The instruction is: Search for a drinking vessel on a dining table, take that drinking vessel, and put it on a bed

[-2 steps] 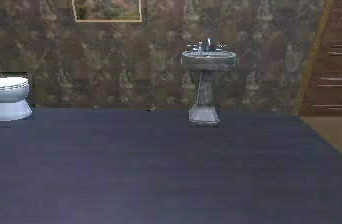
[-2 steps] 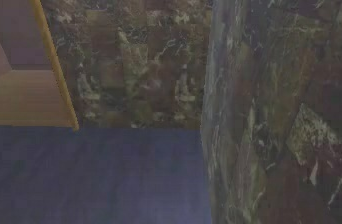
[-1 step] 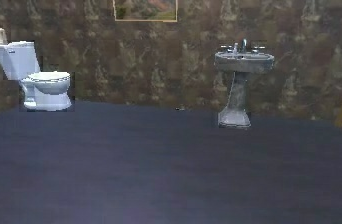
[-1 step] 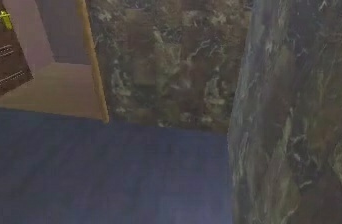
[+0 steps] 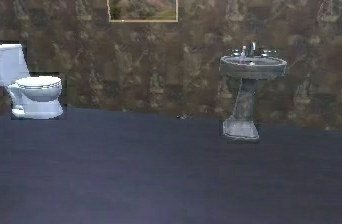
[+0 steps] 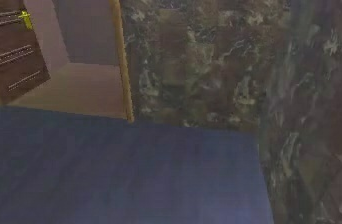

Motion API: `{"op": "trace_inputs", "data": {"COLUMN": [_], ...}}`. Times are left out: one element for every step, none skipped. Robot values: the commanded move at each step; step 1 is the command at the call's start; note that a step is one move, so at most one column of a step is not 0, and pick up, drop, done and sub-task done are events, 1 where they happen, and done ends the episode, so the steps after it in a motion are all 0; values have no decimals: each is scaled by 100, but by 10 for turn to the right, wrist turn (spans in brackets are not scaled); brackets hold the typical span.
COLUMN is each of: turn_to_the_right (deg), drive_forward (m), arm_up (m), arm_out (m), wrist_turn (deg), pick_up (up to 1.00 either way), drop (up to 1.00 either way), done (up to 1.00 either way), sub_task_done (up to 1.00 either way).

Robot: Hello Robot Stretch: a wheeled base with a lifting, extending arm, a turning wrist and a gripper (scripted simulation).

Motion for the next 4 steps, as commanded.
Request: {"op": "trace_inputs", "data": {"turn_to_the_right": [450, 120, 0, 0], "drive_forward": [0, 0, 100, 100], "arm_up": [0, 0, 0, 0], "arm_out": [0, 0, 0, 0], "wrist_turn": [0, 0, 0, 0], "pick_up": [0, 0, 0, 0], "drop": [0, 0, 0, 0], "done": [0, 0, 0, 0], "sub_task_done": [0, 0, 0, 0]}}
